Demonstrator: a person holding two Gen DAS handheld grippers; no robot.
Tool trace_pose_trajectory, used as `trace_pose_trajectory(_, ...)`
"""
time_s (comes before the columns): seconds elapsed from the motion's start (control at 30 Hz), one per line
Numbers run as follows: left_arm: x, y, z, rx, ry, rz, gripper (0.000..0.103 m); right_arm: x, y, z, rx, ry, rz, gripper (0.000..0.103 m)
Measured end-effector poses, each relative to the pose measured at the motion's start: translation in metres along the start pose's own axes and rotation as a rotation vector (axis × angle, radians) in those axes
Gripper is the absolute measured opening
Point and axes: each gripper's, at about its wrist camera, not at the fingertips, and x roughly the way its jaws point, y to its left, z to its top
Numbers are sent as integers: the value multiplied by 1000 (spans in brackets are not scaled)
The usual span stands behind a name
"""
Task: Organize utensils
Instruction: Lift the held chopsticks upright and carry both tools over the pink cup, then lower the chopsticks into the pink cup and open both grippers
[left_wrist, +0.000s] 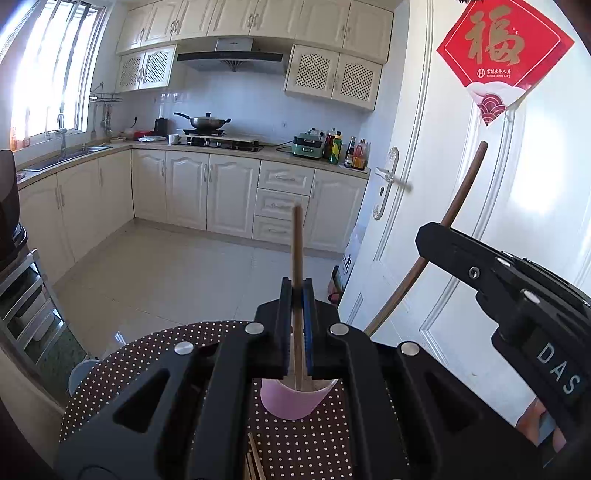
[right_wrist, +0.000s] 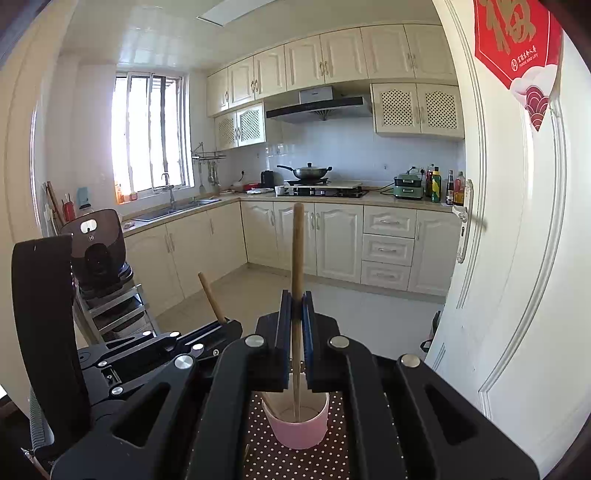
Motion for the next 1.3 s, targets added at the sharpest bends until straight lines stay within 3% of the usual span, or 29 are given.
trace_pose_trajectory(0.37, 0, 7, -9, 7, 64, -40, 7, 15, -3, -15, 24, 68, 0, 4)
trace_pose_trajectory(0.63, -3, 13, -12, 7, 78, -24, 8, 23, -8, -21, 59, 112, -2, 4)
trace_pose_trajectory(0.7, -3, 12, -12, 9, 87, -20, 15, 26, -7, -25, 72, 127, -2, 4)
trace_pose_trajectory(0.77, -4, 12, -13, 6, 86, -17, 42, 29, -7, -28, 80, 144, 4, 4)
trace_pose_trajectory(0.8, -6, 12, -14, 5, 80, -15, 51, 30, -8, -28, 82, 151, 3, 5)
trace_pose_trajectory(1.07, -18, 15, -17, 6, 77, -18, 57, 22, -9, -30, 116, 170, 13, 9)
trace_pose_trajectory(1.3, -39, 22, -23, 15, 79, -14, 62, 5, -3, -28, 110, 161, -2, 26)
